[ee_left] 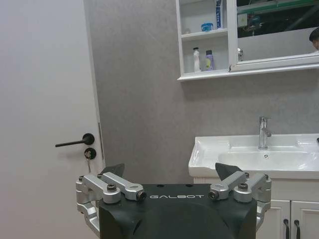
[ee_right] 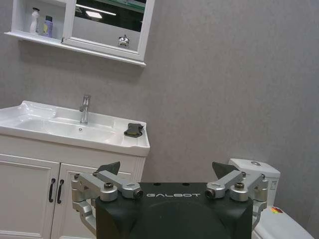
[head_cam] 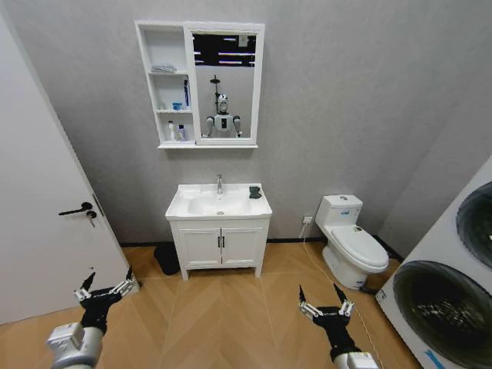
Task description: Move facial cleanser and shampoo from washbasin to cabinet, then wipe washbasin with towel.
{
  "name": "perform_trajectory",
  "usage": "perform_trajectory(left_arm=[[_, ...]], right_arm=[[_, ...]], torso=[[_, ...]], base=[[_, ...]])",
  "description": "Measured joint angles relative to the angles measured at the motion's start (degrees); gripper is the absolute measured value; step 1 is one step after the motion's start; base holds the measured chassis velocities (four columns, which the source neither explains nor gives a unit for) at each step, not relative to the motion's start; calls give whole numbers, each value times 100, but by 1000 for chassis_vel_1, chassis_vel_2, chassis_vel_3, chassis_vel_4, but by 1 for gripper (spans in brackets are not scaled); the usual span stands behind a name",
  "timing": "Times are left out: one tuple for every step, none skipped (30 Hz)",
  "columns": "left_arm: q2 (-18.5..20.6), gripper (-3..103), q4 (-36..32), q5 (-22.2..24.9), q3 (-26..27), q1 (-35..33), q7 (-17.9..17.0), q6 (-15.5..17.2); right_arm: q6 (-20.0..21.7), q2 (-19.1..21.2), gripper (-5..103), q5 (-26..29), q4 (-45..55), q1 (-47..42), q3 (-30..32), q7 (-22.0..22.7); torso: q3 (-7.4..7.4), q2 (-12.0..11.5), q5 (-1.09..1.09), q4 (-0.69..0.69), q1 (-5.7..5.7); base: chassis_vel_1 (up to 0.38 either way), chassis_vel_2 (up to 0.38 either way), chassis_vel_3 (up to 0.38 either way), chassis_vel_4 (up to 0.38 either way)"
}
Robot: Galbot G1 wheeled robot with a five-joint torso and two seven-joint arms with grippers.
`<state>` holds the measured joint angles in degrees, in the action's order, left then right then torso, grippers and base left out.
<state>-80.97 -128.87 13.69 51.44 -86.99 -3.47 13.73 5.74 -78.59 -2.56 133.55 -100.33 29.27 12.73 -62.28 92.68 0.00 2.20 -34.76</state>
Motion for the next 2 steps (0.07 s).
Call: perform_trajectory(left_arm=[[0,100,0,0,0,0,0,0],[0,100,0,0,0,0,0,0]], right_arm=[[0,0,100,0,0,0,0,0],[0,0,100,0,0,0,0,0]], torso=[[0,0,0,0,0],[0,0,0,0,0]], base=[[0,0,0,0],[0,0,0,0]])
